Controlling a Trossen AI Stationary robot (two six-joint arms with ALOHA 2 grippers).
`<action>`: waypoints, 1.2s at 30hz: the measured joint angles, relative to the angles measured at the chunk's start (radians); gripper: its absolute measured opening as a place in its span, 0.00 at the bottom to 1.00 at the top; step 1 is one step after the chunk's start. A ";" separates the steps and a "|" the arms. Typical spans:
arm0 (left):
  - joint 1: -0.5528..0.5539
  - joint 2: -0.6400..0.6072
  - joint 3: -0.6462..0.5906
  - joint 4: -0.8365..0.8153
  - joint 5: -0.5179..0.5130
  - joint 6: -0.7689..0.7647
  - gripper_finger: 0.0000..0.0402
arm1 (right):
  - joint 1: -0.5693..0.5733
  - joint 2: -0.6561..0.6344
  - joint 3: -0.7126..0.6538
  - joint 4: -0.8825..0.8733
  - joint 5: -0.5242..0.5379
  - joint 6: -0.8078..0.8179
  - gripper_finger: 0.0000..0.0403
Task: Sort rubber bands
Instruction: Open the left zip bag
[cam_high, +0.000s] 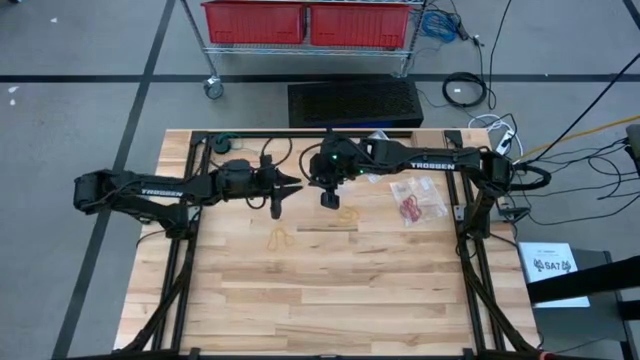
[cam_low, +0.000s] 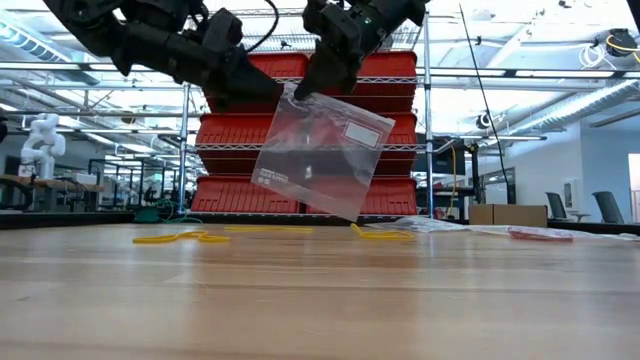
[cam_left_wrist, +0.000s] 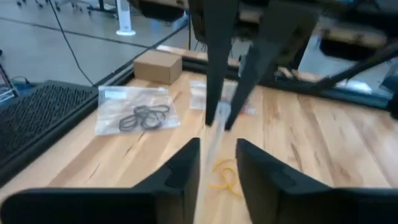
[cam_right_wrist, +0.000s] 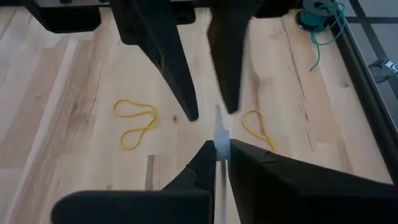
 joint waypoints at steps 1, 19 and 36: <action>0.000 0.006 0.000 0.020 -0.001 -0.002 0.31 | 0.001 0.000 0.000 0.000 0.000 0.000 0.03; 0.009 0.049 0.016 0.035 -0.006 0.033 0.02 | 0.012 0.000 0.000 0.005 0.001 -0.019 0.03; 0.018 -0.029 0.016 0.020 -0.006 0.040 0.00 | 0.012 -0.002 0.003 -0.079 0.005 -0.018 0.03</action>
